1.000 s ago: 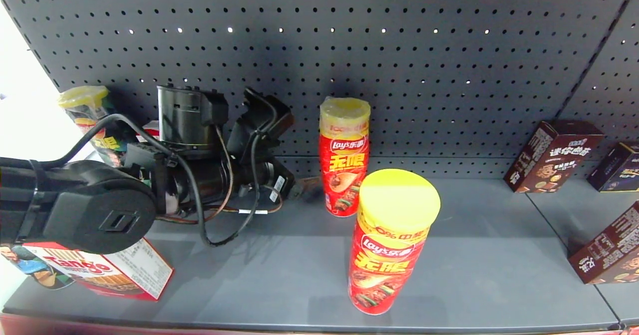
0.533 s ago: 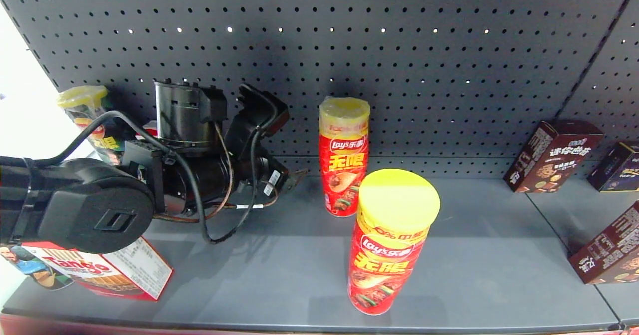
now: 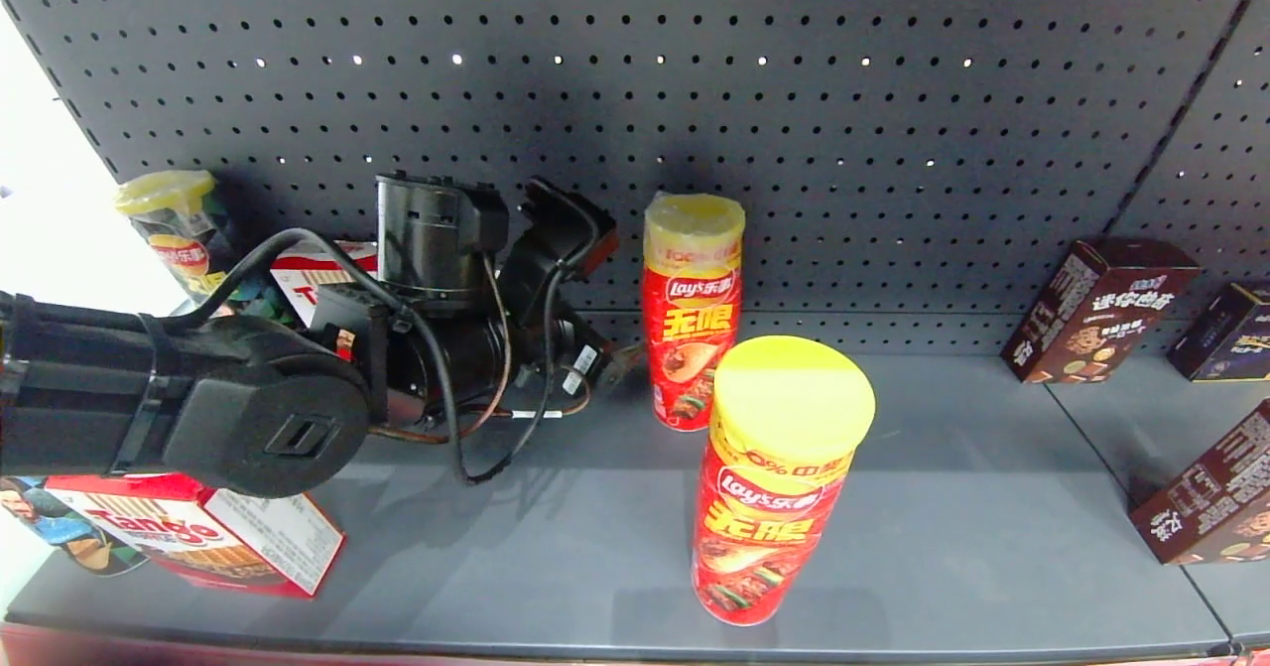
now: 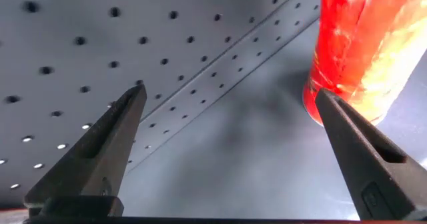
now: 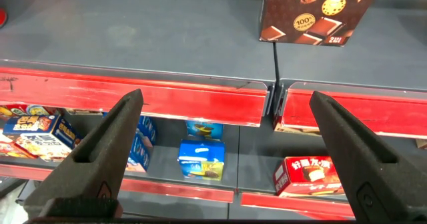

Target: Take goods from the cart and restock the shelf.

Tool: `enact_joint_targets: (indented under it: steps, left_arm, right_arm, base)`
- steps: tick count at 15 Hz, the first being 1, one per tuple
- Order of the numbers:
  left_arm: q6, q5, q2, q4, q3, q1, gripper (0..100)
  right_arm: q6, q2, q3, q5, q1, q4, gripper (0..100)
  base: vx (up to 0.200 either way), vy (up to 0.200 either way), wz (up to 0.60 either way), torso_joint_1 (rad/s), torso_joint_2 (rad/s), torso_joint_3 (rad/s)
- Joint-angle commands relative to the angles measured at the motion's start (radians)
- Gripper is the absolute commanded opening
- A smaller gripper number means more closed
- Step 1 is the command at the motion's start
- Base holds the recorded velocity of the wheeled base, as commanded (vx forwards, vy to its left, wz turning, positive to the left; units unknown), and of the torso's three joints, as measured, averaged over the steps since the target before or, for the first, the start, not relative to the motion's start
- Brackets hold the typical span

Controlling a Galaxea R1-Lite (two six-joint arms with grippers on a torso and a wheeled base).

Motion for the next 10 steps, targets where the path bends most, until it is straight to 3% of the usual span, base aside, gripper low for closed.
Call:
enact_joint_targets:
  steps: [1,10]
  left_arm:
    - [-0.001,0.000,0.017,-0.001,-0.005,-0.010,100]
    - [0.001,-0.001,0.046,-0.001,-0.048,-0.024,100]
  right_arm:
    - [-0.001,0.001,0.000,0.000,0.001,0.000,100]
    - [-0.001,0.001,0.000,0.000,0.001,0.000,100]
  base:
    - [0.000,0.000,0.00,0.000,0.00,0.000]
    - [0.000,0.000,0.00,0.000,0.00,0.000]
